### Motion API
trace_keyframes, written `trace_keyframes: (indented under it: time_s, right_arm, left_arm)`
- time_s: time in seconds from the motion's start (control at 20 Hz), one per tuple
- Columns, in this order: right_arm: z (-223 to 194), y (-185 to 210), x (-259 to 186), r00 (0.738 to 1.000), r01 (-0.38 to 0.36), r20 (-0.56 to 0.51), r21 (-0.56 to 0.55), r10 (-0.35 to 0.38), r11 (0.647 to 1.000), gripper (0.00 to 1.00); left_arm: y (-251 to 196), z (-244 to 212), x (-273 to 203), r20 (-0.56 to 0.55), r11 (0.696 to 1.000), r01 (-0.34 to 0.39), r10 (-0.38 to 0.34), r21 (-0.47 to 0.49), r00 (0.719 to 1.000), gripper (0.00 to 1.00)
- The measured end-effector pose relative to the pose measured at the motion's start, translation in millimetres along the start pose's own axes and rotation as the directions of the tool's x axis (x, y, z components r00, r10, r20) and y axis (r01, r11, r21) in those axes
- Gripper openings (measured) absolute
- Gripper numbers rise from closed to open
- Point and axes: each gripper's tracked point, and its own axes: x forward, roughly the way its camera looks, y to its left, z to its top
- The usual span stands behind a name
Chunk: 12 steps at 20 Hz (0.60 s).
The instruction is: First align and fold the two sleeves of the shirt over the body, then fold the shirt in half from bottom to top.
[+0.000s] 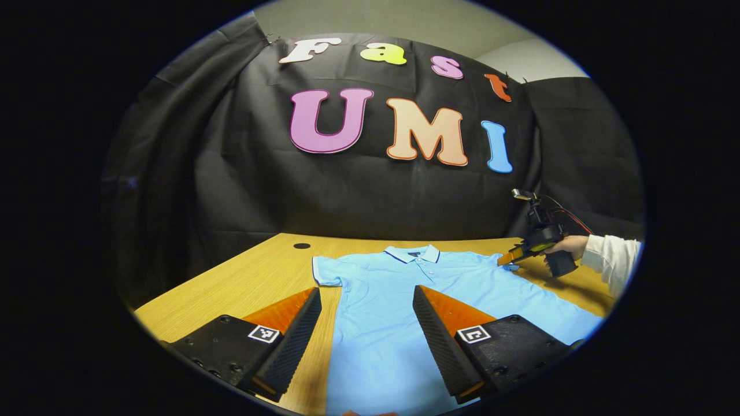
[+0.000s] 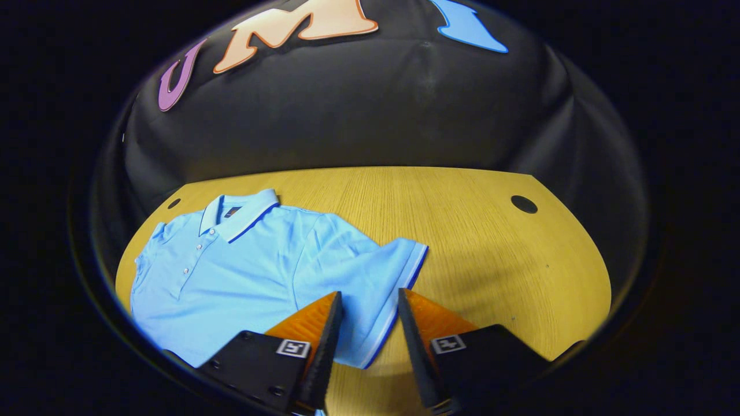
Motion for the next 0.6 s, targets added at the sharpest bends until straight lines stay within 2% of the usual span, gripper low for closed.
trace_keyframes:
  time_s: [0.2, 0.25, 0.3, 0.45, 0.6]
  right_arm:
    - [1.3, 7.7, -0.9, 1.0, -0.023, 0.004, 0.004, 0.023, 1.0, 0.13]
    - [-0.9, 7.6, -3.5, 1.0, -0.021, -0.004, 0.003, 0.021, 1.0, 0.11]
    - [1.7, 8.1, -3.8, 1.0, -0.018, 0.001, -0.002, 0.018, 1.0, 0.04]
    - [1.8, 12.2, -3.8, 1.0, -0.018, 0.014, -0.025, 0.018, 1.0, 0.03]
    - [15.6, 23.0, -8.4, 0.996, -0.018, 0.086, -0.075, 0.025, 0.997, 0.03]
  left_arm:
    - [-0.1, 4.6, -1.5, 0.011, 1.0, 0.006, -0.006, 0.009, 1.0, 0.95]
    - [-1.8, 4.6, -1.1, 0.012, 1.0, 0.01, -0.01, 0.008, 1.0, 0.95]
    - [-2.4, 4.1, -1.1, 0.011, 1.0, 0.014, -0.014, 0.007, 1.0, 0.95]
    - [-2.0, 3.9, -0.6, 0.01, 1.0, 0.015, -0.015, 0.005, 1.0, 0.95]
    - [-0.9, 4.9, -1.1, 0.011, 1.0, 0.012, -0.012, 0.004, 1.0, 0.95]
